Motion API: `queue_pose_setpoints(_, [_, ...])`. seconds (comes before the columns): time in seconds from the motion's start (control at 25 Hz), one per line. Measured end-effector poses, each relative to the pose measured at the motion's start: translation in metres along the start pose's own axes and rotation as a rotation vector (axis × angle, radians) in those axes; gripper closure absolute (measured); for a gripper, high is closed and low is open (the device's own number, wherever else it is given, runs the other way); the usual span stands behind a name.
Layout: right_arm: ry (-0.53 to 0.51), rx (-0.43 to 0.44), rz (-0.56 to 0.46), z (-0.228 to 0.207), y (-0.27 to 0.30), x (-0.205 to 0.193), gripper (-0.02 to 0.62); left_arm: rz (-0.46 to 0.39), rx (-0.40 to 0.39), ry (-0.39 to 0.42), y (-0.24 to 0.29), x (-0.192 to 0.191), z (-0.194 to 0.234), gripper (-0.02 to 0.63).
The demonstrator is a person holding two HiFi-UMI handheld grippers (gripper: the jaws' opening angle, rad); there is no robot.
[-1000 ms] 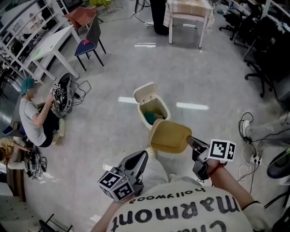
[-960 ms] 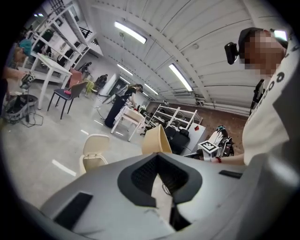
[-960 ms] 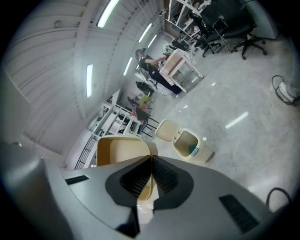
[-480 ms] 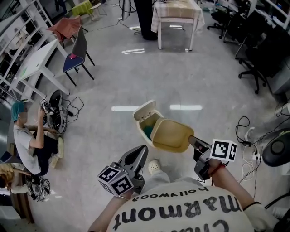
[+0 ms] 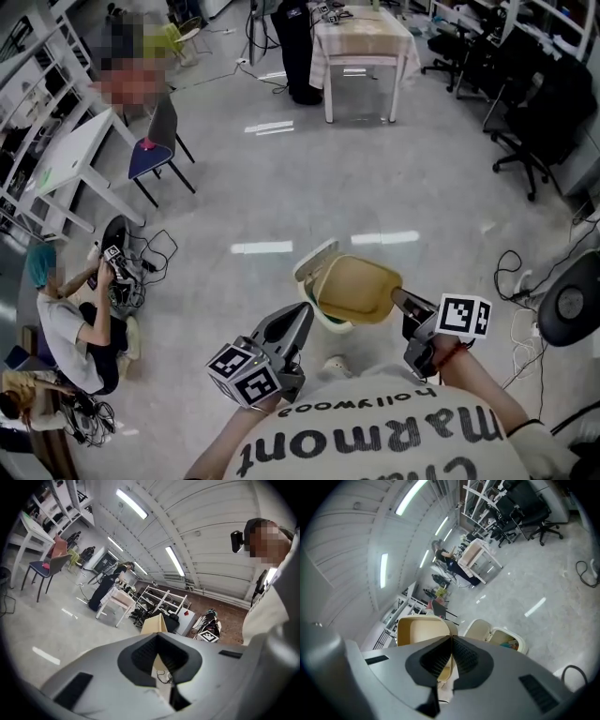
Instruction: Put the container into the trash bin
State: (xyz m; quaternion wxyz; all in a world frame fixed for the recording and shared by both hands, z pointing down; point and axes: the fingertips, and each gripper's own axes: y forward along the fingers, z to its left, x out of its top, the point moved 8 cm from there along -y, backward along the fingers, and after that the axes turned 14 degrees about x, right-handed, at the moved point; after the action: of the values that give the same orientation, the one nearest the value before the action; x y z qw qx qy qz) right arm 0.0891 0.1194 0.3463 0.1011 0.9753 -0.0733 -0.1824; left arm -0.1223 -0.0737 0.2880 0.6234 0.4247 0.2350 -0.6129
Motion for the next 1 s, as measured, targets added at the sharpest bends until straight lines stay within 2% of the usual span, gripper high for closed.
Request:
queue_pose_setpoints(0.16, [-0.011,-0.014,0.021,-0.001,0.012,0.007,0.584,0.004,0.002,0.025,0.005,0.003,0.008,0.615])
queue_pose_setpoints(0.36, [-0.002,-0.028,0.07,-0.004,0.014,0.018,0.584,0.012,0.023,-0.003,0.014,0.002,0.002,0.615])
queue_pose_setpoints(0.68, [-0.001,-0.012,0.157,-0.032,0.024,0.055,0.584,-0.013,0.13,-0.047,0.038,-0.007,0.001,0.615])
queue_pose_setpoints(1.0, [-0.059,-0.02,0.337,-0.066,0.038,0.102,0.584,-0.02,0.266,-0.121,0.075,-0.029,-0.013,0.615])
